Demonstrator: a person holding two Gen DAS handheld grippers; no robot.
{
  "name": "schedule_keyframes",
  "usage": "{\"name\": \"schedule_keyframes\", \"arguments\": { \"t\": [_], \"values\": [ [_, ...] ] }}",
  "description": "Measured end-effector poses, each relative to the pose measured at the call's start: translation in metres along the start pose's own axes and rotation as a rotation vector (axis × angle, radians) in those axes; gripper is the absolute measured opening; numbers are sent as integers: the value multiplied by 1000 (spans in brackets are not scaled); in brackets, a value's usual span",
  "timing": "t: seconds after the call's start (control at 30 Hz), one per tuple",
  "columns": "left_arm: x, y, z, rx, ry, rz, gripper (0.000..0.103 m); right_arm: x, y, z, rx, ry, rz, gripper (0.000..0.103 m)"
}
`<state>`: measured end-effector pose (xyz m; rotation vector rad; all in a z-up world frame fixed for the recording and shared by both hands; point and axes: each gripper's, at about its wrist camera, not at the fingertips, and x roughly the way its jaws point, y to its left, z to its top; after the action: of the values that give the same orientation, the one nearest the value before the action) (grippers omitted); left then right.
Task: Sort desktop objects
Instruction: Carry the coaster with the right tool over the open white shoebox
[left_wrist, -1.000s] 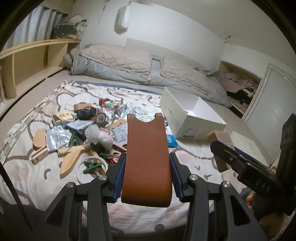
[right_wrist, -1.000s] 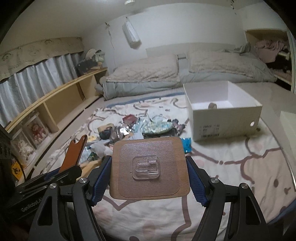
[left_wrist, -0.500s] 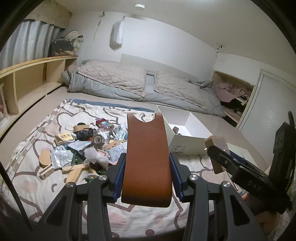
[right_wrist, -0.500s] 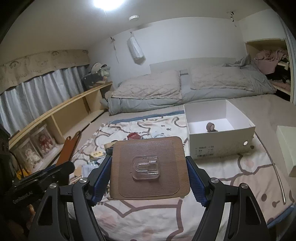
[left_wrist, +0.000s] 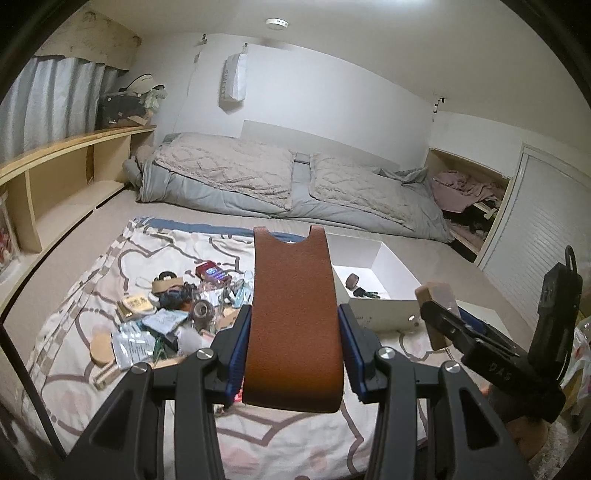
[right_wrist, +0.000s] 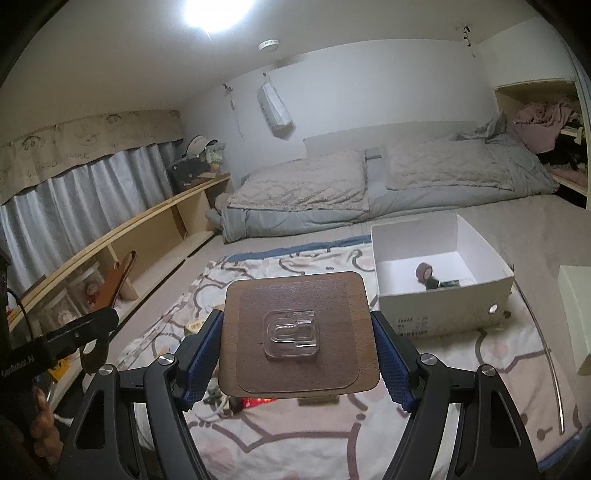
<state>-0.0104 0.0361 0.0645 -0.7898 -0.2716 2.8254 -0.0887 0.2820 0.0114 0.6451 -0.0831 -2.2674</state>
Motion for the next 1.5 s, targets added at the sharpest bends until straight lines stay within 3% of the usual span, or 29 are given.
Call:
{"name": "schedule_keyframes", "arguments": {
  "t": [0.2,0.5,1.0,1.5],
  "values": [
    [22,-4,28,34,-2,-29,44,8,-11,22,14,-22,-14,77],
    [78,-37,70,180,19,-81,44,34,-38,55,32,-30,-63,77],
    [192,-58,127,210,40,-173,44,101,-106,105,67,6,-128,77],
    [306,-46,140,144,101,-201,44,217,-174,107,110,213,-177,77]
  ]
}}
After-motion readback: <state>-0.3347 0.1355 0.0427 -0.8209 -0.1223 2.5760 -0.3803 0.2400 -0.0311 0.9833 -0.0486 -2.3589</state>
